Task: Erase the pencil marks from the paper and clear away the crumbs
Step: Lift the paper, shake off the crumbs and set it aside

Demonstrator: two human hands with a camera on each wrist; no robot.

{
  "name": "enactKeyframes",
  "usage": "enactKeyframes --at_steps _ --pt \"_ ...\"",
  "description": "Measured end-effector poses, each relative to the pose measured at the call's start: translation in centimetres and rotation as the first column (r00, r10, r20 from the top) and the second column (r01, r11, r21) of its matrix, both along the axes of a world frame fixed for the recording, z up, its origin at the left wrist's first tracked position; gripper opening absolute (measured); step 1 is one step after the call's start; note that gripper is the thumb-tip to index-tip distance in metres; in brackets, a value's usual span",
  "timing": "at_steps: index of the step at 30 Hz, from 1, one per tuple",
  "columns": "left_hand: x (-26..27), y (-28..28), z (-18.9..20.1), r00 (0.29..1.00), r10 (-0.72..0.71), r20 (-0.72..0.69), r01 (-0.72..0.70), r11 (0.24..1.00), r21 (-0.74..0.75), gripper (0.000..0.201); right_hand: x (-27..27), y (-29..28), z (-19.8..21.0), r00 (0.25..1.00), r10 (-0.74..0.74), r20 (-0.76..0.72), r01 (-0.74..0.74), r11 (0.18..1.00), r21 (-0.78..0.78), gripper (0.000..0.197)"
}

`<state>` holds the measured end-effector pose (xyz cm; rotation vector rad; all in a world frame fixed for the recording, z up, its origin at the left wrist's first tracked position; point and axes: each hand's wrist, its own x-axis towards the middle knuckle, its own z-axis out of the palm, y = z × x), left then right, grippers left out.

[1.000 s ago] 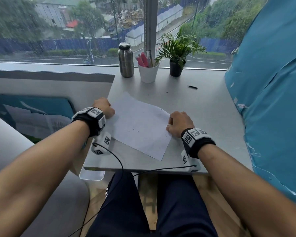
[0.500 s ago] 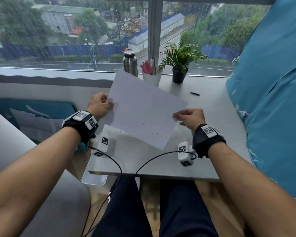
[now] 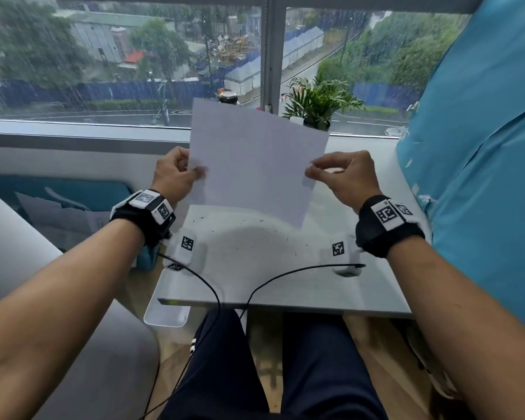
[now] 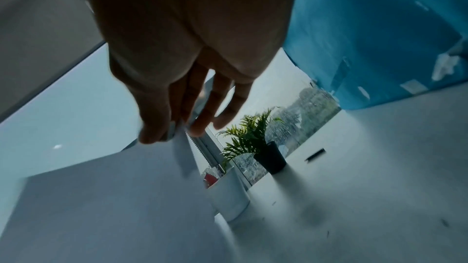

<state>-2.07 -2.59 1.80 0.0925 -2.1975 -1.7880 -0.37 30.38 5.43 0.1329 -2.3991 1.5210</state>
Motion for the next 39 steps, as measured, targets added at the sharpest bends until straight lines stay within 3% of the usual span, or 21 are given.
enactKeyframes --at_steps 3,9,14,17,21,25,27,29,31,33,35,37,39 --pt "0.1 0.4 0.1 1.000 -0.022 0.009 0.023 0.998 -0.054 0.023 -0.2 0.5 0.7 0.999 -0.018 -0.037 0.017 0.999 -0.039 0.023" --pt "-0.2 0.9 -0.1 0.996 0.071 0.047 -0.068 0.995 -0.067 0.020 -0.6 2.4 1.5 1.000 -0.022 0.019 0.025 0.989 -0.146 0.020" --pt "-0.6 2.0 -0.1 0.977 0.160 0.143 -0.152 0.986 -0.067 0.026 -1.0 3.0 -0.2 0.994 -0.061 0.091 0.066 0.997 -0.049 0.015" --pt "-0.6 2.9 -0.8 0.965 0.134 0.224 -0.129 0.991 -0.035 0.023 -0.7 3.0 -1.9 0.977 -0.068 0.201 0.080 0.995 -0.054 0.013" --pt "-0.7 4.5 -2.1 0.956 0.088 0.279 -0.128 0.983 0.129 0.022 0.2 1.6 -3.5 0.923 0.075 0.377 -0.005 0.983 -0.183 0.014" --pt "-0.4 7.0 -2.9 0.947 0.025 0.321 -0.122 0.951 0.285 0.032 0.6 0.0 -4.2 0.865 0.041 0.501 0.096 0.965 -0.244 0.023" --pt "-0.2 8.1 -3.0 0.948 0.019 0.318 -0.124 0.942 0.313 0.038 0.7 -0.2 -4.3 0.839 0.126 0.529 0.078 0.935 -0.345 0.021" --pt "0.2 9.2 -3.1 0.949 -0.025 0.313 -0.084 0.939 0.332 0.039 0.9 -0.5 -4.5 0.825 0.256 0.504 0.055 0.852 -0.521 0.021" --pt "0.6 10.1 -3.4 0.948 -0.098 0.302 -0.011 0.941 0.339 0.043 0.8 -0.8 -4.8 0.859 0.225 0.461 0.093 0.816 -0.571 0.019" --pt "0.8 10.7 -3.8 0.942 -0.142 0.306 0.042 0.950 0.310 0.046 0.4 -0.8 -5.1 0.900 0.056 0.432 0.154 0.887 -0.436 0.015" --pt "0.5 10.9 -4.2 0.926 -0.142 0.350 0.037 0.957 0.289 0.044 -0.2 -0.2 -5.2 0.923 -0.137 0.361 0.218 0.956 -0.195 0.012" --pt "0.0 10.9 -4.7 0.891 -0.111 0.440 0.009 0.974 0.228 0.041 -0.4 0.9 -4.4 0.929 -0.280 0.243 0.296 0.955 -0.028 0.014" --pt "-0.9 11.0 -5.2 0.871 -0.055 0.488 0.091 0.995 -0.051 0.041 -0.5 2.5 -2.9 0.915 -0.390 0.106 0.383 0.921 0.076 0.017"
